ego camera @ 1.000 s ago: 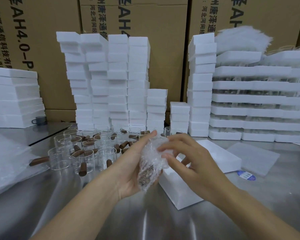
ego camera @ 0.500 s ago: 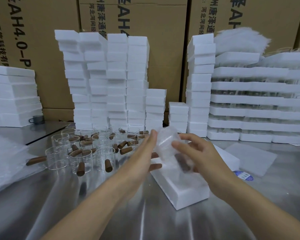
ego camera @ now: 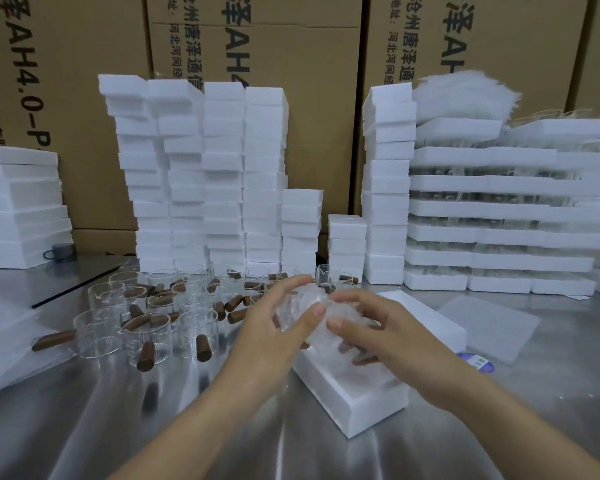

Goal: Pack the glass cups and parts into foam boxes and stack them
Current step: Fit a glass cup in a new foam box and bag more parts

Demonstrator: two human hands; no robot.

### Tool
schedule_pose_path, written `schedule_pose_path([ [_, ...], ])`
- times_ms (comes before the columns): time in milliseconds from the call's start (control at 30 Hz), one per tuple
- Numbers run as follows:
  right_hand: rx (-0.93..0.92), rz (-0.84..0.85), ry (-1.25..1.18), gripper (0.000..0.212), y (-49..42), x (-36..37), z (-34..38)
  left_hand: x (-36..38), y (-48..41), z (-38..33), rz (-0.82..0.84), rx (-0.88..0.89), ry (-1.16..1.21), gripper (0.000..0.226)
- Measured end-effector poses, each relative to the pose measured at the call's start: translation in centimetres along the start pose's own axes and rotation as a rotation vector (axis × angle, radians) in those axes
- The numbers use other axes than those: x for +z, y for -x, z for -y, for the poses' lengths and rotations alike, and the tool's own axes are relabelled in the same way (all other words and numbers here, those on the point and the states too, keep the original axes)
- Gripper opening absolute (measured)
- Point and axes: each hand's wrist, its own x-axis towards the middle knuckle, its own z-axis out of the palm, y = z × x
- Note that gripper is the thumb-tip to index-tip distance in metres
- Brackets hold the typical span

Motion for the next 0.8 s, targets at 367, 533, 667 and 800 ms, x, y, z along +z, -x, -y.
schedule_pose_path([
  [367,-0.071,-0.053,-0.014,0.03,-0.4,-0.4,-0.5,0.1,0.1,0.2,-0.004,0.018,-0.113,0.047],
  [533,-0.072,-0.293,-0.091,0.016,-1.0,-1.3,-1.1,-0.6,0.3,0.8,0.093,-0.107,-0.277,0.046],
  [667,-0.073,-0.378,-0.091,0.014,-1.0,-1.9,-1.5,-1.8,0.4,1.6,0.426,0.055,-1.025,0.048],
  [800,-0.073,-0.375,-0.063,0.016,-1.1,-1.6,-1.8,-1.5,0.5,1.3,0.429,0.162,-0.99,0.048],
])
